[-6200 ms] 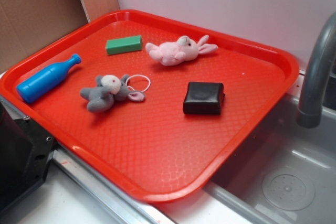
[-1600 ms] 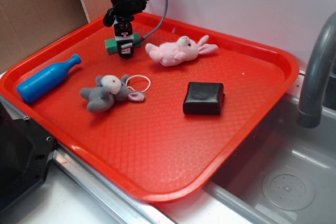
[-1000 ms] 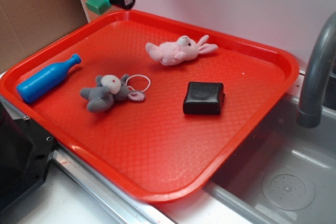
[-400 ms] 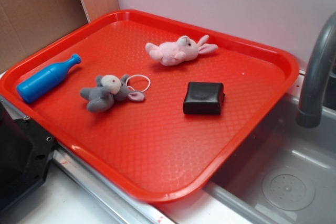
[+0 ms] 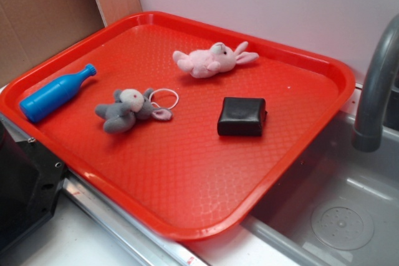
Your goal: Grab the green block.
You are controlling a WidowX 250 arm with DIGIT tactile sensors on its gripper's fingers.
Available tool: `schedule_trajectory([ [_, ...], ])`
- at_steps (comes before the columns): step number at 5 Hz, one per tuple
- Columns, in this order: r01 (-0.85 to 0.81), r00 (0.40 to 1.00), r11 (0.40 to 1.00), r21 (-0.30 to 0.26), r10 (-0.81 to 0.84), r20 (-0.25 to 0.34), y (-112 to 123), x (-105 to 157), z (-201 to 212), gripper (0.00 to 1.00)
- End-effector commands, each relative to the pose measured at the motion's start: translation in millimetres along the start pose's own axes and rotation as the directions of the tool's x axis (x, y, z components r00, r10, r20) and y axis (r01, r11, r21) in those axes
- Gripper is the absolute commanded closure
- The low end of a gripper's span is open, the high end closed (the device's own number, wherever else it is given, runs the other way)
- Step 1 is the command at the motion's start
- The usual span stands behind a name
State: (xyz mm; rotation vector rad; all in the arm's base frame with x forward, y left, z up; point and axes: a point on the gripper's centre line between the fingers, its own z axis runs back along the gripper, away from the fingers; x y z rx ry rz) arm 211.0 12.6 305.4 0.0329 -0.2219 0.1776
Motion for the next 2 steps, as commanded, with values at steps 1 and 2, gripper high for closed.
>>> schedule_trajectory([
  [1, 0.059, 0.997, 0.998, 0.024, -0.06, 0.037, -17.1, 4.8, -14.4, 1.0],
  [2, 0.066, 0.998, 0.998, 0.018, -0.067, 0.017, -16.5, 6.3, -21.2, 1.0],
])
